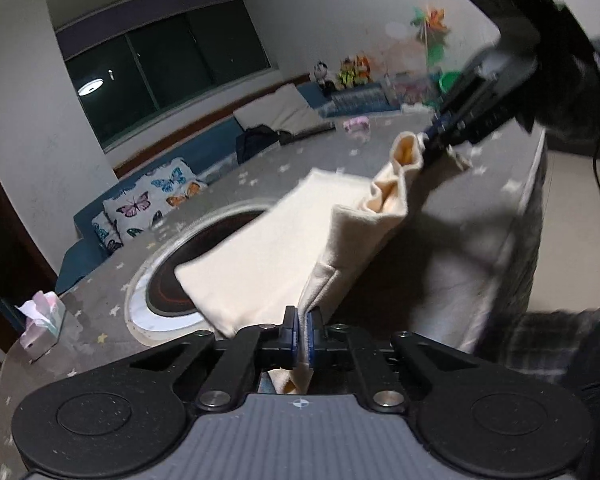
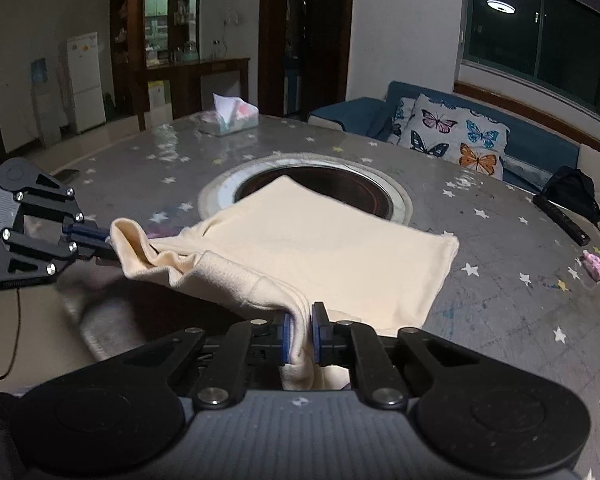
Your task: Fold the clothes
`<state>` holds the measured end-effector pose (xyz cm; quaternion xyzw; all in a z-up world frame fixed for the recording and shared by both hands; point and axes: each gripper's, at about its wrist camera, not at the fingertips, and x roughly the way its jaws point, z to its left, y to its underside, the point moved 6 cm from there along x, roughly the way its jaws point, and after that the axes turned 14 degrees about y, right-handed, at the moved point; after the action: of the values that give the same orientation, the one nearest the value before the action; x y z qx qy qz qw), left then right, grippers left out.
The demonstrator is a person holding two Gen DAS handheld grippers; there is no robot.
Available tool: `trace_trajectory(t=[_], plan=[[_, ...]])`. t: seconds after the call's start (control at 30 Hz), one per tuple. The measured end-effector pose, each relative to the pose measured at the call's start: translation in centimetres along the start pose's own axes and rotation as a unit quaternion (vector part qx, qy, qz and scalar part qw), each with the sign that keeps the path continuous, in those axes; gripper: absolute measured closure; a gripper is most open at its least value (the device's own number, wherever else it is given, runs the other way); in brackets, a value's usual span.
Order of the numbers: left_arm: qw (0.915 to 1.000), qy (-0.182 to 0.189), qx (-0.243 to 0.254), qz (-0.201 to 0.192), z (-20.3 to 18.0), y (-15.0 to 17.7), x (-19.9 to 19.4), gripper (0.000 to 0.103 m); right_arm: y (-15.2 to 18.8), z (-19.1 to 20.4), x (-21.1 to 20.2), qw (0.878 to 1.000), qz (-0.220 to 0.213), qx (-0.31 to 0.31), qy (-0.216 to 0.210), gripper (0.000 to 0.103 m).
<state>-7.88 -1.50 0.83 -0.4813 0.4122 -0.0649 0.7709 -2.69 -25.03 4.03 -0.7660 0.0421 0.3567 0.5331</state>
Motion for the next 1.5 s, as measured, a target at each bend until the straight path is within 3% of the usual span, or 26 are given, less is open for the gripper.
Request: trace_trajectory(t=[0.13,0.27,0.57,0.77,0.83,0.93,0.97,1.13,1.17,1.2,1.27,1.33,1.4,1.5], plan=[[0.9995,-0.012,-0.014,-0.027,0.1,-1.8,-2.9,0.098,-0.1,0.6,-3.2,1.0,-0.016,0.005,-0.01,0.094],[0.9987,-0.022,-0.026,-0.037,2.0,-3.3,-1.7,0.098,-1.1,0.3,-3.3,1.0,-0.025,0.006,-0.006,0.094],[0.9983,-0.026,-0.051,-0.012,9.2,-5.4,6.7,0.098,-4.5,-3.9,5.8,0.999,0.011,0.045,0.012,0.094],[0.9936,-0.032,-0.103,0.032,13.6,-4.0,13.6,0.098,-4.2,-5.7,13.4,0.995,0.055,0.084,0.028,0.093],[0.9922,-0.037,-0.111,0.043,14.3,-3.2,14.8,0.091,-3.4,-5.9,15.2,0.993,0.066,0.097,0.033,0.089],[0.989,-0.056,-0.124,0.058,15.5,-2.0,15.2,0.09,-2.8,-6.7,16.7,0.989,0.072,0.117,0.05,0.078],[0.9877,-0.065,-0.129,0.06,15.9,-1.7,15.1,0.089,-2.7,-7.1,16.7,0.988,0.069,0.124,0.057,0.069],[0.9796,-0.102,-0.164,0.055,17.7,-1.1,13.4,0.065,-3.3,-8.9,15.3,0.984,0.041,0.126,0.115,0.063],[0.9785,-0.107,-0.169,0.051,17.7,-1.1,12.9,0.059,-3.6,-8.8,14.7,0.985,0.034,0.123,0.112,0.062],[0.9782,-0.11,-0.171,0.044,17.5,-1.3,12.3,0.043,-3.9,-8.7,14.2,0.986,0.027,0.121,0.109,0.055],[0.9786,-0.107,-0.174,0.028,16.8,-1.7,11.3,0.034,-4.3,-8.1,13.1,0.988,0.013,0.113,0.1,0.043],[0.9791,-0.095,-0.179,0.017,16.0,-1.8,10.8,0.019,-4.4,-7.3,12.6,0.991,0.009,0.105,0.085,0.041],[0.9791,-0.087,-0.183,0.019,15.2,-1.6,11.0,0.011,-4.0,-6.6,12.7,0.992,0.014,0.099,0.079,0.03],[0.9786,-0.094,-0.178,0.041,14.6,-1.0,12.2,0.008,-2.9,-6.5,13.8,0.99,0.029,0.091,0.103,0.028]])
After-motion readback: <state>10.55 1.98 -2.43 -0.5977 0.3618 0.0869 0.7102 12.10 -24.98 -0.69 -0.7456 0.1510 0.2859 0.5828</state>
